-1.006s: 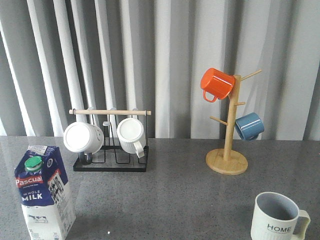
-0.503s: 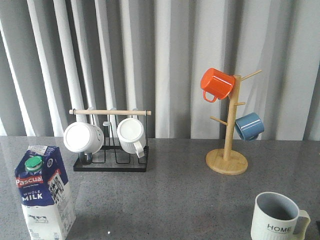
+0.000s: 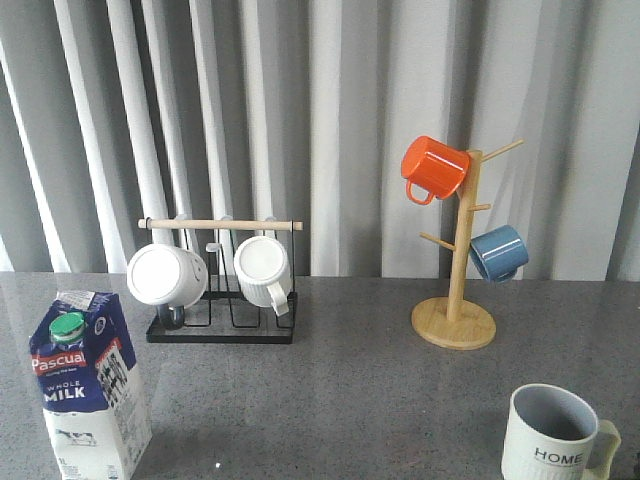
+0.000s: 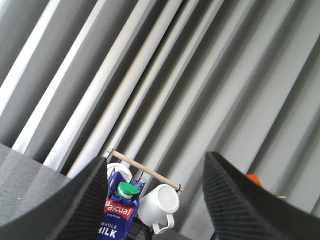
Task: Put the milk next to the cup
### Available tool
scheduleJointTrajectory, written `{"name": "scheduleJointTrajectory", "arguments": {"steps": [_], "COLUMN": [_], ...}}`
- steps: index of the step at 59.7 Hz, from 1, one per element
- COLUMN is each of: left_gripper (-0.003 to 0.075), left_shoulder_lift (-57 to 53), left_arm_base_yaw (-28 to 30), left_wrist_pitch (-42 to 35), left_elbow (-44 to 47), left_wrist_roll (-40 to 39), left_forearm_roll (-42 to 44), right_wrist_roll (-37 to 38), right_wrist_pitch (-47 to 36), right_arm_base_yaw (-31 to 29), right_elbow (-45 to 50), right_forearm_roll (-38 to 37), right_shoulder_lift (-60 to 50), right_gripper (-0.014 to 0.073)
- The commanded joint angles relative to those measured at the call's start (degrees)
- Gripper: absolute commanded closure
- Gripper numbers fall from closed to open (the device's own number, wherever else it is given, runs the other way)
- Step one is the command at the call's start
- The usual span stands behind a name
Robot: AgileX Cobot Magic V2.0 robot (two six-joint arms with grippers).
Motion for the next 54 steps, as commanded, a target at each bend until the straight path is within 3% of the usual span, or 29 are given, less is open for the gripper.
{"name": "scheduleJointTrajectory", "arguments": {"steps": [1,42,48,54], "left_gripper": [0.0302,0.0302,0.0302,0.0302], "left_shoulder_lift": [-0.4,-0.4,-0.4,-0.4], "left_arm_base_yaw": [0.2,0.2,0.2,0.2], "left_wrist_pitch": [-3.4,-1.5,-1.4,-1.4], "left_elbow": [-1.6,-1.6,-1.6,-1.6], "left_wrist_roll": [0.0,0.0,0.0,0.0], "left_forearm_roll": [0.3,0.3,0.3,0.3], "right_wrist_roll": [0.1,-0.2,-0.2,-0.2], "right_wrist_pitch": [-4.1,-17.7,-20.5,-23.2], "right_arm_base_yaw": [-0.4,-0.8,-0.8,-0.8], "right_elbow": [-1.4,-1.6,-1.6,-1.6], "right_forearm_roll": [-0.7,-3.9,-7.0,-8.9], "right_shoulder_lift": [1.0,12.4,14.5,15.5], "right_gripper": [0.0099,0.0122,0.0188,0.0354]}}
